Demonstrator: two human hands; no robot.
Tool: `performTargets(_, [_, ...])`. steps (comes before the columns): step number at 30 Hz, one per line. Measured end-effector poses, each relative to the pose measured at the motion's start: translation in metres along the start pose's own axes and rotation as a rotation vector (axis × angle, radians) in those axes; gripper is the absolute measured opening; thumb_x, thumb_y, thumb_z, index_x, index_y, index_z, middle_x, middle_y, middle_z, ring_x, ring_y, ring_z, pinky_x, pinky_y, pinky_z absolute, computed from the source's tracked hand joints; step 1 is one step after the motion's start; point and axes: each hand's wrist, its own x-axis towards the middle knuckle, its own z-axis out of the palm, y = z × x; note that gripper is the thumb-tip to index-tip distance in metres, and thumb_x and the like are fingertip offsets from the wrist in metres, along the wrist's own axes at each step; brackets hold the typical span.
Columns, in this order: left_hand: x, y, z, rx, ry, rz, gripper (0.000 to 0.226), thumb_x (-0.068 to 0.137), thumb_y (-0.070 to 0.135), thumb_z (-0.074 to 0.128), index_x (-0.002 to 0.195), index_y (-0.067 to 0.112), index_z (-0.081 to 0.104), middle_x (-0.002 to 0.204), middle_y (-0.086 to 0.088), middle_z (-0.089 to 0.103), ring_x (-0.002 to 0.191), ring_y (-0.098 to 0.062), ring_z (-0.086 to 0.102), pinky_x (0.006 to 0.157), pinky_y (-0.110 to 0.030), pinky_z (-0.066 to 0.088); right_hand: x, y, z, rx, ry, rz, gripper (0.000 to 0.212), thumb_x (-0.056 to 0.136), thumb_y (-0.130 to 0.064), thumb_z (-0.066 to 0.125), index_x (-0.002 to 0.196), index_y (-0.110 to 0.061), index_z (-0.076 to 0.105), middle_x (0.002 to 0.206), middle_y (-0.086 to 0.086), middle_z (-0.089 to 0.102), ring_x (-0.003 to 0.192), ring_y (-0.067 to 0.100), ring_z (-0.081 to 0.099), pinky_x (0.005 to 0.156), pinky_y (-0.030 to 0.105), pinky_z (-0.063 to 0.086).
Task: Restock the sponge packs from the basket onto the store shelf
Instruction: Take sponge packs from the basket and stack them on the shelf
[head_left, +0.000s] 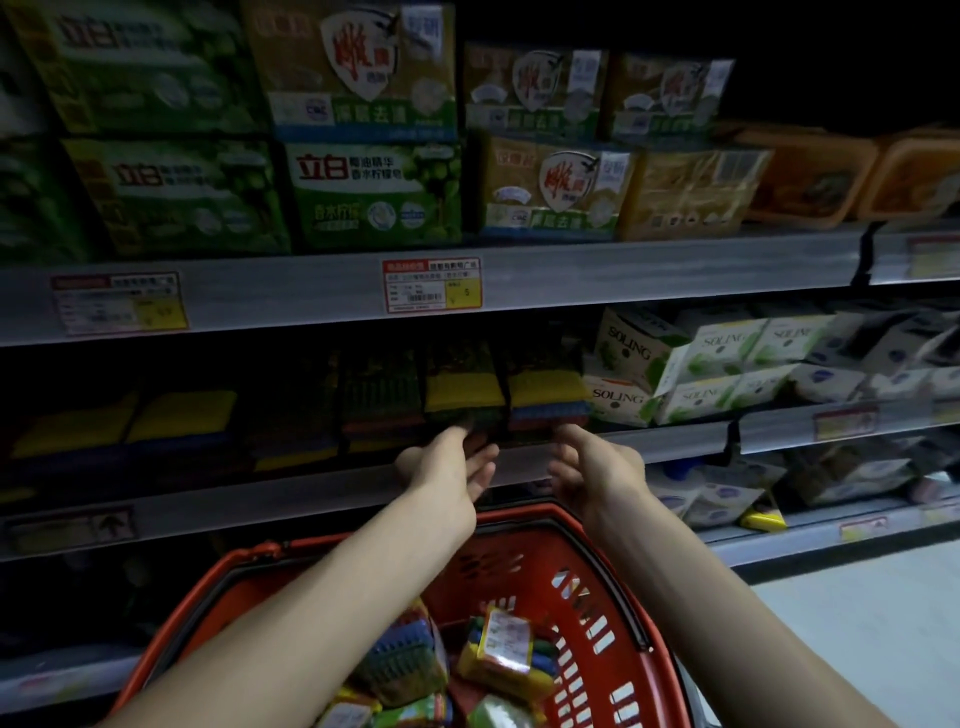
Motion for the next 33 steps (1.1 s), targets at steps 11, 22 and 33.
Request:
performTargets(11, [-0.001,0.004,-0.003,0.017,-0.021,0.028,0.018,0.099,0.005,0.061,0.116,-0.001,0.058,0.096,-0.017,0.074,0.072,-0.020,0.076,0.055,-0.027,0.059,0.024,0.008,0.008,-0.008,0.104,-0.016,0.017,0.095,-0.012,0.069,0.079,-0.006,0.071,0.063,0.006,0.075,0.063,0.022,0.073,0.068,0.033,0.056])
performTargets(22, [0.015,-0.007,0.006,0.131,-0.012,0.085,0.017,0.099,0.009,0.060,0.115,0.003,0.059,0.093,-0.015,0.074,0.063,-0.016,0.075,0.043,-0.022,0.055,0.035,0.006,0.011,-0.099,0.108,-0.038,0.017,0.067,-0.025,0.071,0.072,-0.010,0.065,0.066,0.010,0.075,0.070,0.034,0.076,0.078,0.048,0.064])
performTargets(33, [0.017,-0.011,0.006,0.086,-0.024,0.109,0.013,0.098,0.008,0.062,0.108,0.002,0.058,0.090,-0.011,0.073,0.064,-0.018,0.074,0.041,-0.023,0.052,0.045,0.009,0.016,-0.185,0.121,-0.050,0.040,0.063,-0.030,0.070,0.100,-0.015,0.070,0.085,0.013,0.076,0.078,0.036,0.075,0.078,0.052,0.064])
